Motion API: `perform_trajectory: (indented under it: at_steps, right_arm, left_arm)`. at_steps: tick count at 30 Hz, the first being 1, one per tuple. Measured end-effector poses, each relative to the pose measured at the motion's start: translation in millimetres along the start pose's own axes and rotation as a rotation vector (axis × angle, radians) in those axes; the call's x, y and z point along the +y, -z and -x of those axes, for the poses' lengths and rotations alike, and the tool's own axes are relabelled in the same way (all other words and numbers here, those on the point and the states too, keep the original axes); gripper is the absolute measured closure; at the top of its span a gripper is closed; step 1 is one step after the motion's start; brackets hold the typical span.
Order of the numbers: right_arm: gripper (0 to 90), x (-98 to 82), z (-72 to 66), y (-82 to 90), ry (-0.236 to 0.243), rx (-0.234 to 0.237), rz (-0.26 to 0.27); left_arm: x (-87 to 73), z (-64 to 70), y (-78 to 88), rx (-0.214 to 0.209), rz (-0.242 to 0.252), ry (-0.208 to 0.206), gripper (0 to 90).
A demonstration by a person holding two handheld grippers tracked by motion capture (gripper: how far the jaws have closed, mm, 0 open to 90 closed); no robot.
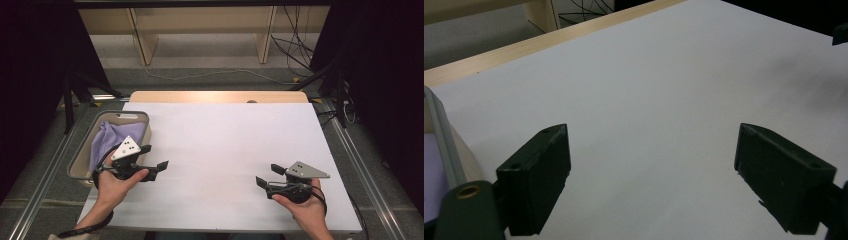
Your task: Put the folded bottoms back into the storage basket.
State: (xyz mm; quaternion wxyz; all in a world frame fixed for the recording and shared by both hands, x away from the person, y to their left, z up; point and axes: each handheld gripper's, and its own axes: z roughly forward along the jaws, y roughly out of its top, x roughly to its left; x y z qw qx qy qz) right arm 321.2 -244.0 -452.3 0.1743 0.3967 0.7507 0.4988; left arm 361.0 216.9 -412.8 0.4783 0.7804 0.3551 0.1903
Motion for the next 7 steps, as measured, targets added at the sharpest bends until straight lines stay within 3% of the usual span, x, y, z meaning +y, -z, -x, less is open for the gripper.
perform_trajectory:
  at_steps: [7]
  right_arm:
    - [25.5, -0.3, 0.7, -0.3, -0.001, -0.003, -0.001]
  left_arm:
    - [0.2, 1.8, -2.0, -0.007, 0.002, 0.002, 14.9]
